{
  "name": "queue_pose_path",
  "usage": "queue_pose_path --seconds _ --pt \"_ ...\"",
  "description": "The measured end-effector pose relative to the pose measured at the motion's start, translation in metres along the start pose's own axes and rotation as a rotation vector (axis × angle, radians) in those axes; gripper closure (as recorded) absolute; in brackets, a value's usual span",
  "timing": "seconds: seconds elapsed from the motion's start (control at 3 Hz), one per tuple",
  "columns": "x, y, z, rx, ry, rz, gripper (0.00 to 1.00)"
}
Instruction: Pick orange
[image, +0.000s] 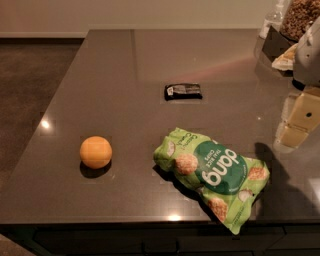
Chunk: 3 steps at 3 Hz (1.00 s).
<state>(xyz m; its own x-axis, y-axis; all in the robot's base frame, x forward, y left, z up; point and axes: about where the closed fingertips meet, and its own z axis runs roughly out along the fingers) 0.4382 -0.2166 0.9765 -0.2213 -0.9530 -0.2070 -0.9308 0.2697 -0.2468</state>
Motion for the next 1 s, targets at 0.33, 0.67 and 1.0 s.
queue_pose_path --seconds 0.33,0.67,1.0 --pt "0.0 0.0 0.0 0.0 0.0 0.0 0.0" --pt "-0.007 -0.003 0.001 -0.014 -0.02 -0.001 0.0" --pt "-0.036 -0.001 0.016 -0.049 -0.082 -0.039 0.0"
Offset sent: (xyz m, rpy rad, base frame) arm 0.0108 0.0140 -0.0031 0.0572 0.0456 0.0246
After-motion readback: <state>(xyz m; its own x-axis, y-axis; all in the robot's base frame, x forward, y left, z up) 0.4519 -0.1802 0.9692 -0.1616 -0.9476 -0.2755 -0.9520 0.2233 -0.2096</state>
